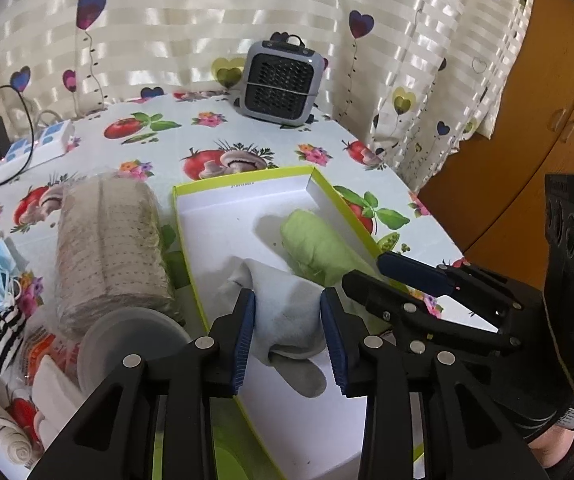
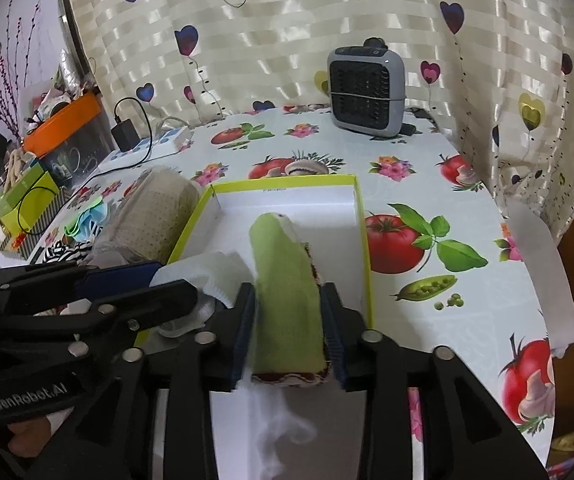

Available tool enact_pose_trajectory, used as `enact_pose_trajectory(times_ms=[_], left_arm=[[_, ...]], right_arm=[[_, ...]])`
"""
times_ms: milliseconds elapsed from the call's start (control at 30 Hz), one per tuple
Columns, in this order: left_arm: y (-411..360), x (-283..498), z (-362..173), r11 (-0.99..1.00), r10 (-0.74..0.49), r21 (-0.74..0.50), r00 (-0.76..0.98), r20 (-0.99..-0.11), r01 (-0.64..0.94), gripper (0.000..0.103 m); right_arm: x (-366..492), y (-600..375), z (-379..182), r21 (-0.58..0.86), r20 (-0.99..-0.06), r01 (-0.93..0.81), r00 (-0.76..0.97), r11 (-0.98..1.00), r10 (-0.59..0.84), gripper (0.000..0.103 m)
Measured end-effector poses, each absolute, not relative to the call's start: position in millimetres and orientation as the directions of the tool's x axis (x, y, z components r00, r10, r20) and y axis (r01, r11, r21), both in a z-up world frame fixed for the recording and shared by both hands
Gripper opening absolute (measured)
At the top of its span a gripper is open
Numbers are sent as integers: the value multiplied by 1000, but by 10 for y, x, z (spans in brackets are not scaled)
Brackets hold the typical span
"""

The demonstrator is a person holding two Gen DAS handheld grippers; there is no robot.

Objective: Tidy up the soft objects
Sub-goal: 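Carry the green towel with the right gripper while the left gripper carries the grey sock into the box, then open the right gripper releasing the towel while the left gripper releases the sock in the box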

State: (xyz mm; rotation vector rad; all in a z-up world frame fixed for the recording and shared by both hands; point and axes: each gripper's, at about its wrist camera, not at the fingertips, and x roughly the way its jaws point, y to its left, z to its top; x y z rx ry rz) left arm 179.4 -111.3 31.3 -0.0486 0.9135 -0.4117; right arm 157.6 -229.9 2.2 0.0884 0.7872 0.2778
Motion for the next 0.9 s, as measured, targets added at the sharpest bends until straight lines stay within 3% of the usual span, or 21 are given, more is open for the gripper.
enact_pose_trajectory(times_ms=[900], left_arm=[[-797,1104,653,930,-361,-219,623,-694,295,34]], right_arm=[[894,-2243,354,175,-631,-240,717,955,296,41]])
